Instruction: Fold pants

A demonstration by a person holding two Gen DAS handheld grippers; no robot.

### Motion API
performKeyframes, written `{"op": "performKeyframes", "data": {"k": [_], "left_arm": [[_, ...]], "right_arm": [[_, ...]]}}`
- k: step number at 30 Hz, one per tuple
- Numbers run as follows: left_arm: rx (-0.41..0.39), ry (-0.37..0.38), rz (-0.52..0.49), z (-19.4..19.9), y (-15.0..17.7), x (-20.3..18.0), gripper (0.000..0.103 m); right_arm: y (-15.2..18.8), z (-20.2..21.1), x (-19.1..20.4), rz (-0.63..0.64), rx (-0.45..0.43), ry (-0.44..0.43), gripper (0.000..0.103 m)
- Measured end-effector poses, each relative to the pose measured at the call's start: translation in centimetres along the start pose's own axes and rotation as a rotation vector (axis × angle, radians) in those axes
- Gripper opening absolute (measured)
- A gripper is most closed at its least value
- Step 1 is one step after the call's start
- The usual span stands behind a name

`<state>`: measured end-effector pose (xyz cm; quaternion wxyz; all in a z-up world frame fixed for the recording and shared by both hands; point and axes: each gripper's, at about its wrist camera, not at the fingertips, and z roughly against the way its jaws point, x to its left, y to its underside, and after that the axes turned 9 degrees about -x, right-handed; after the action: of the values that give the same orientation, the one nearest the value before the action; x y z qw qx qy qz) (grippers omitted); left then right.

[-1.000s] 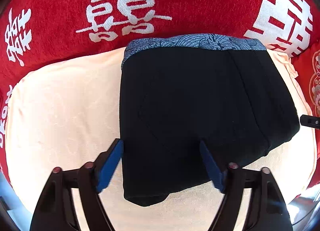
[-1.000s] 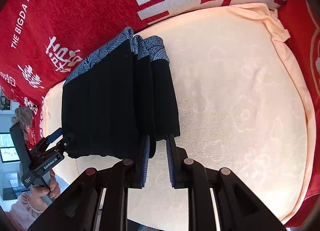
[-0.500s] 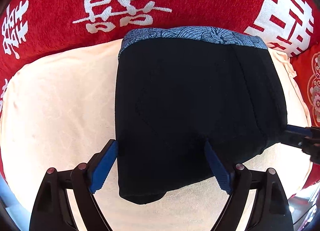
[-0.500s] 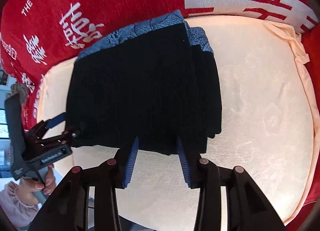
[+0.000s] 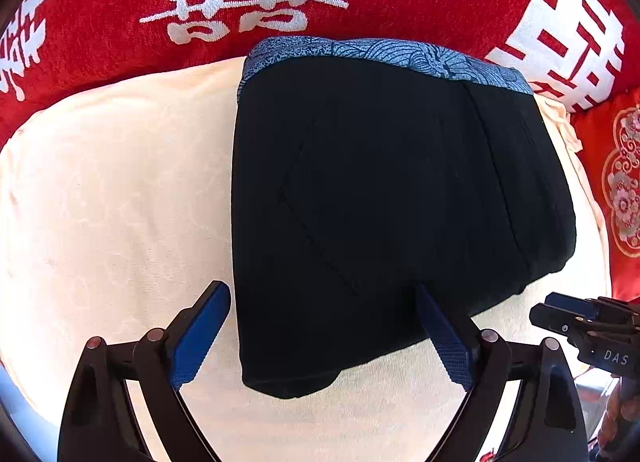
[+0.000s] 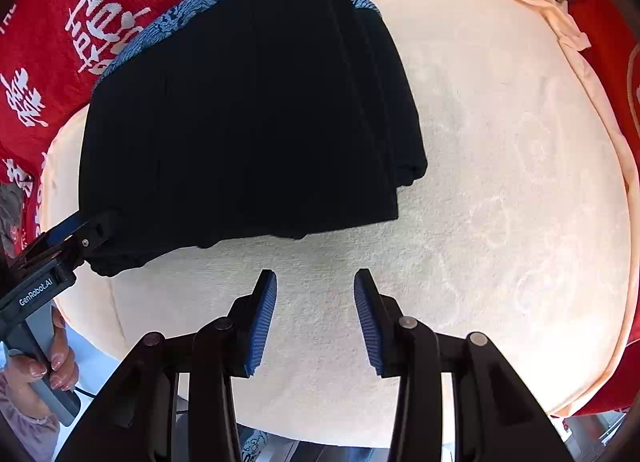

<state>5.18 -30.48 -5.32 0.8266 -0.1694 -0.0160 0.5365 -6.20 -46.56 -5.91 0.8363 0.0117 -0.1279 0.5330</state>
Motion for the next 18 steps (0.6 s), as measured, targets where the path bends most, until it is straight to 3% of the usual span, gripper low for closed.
{"op": "performKeyframes", "data": {"k": [8, 18], "left_arm": [[0.009, 0.019, -0.068, 1.9, -0.7, 1.2, 0.094], [-0.007, 0.012, -0.053, 2.7, -2.1, 4.2, 0.094]], "right_arm": [[1.8, 0.3, 3.2, -0.058, -0.01, -0.034, 0.051], [1.8, 1.3, 6.5, -0.045, -0.019, -0.039, 0.054]]}}
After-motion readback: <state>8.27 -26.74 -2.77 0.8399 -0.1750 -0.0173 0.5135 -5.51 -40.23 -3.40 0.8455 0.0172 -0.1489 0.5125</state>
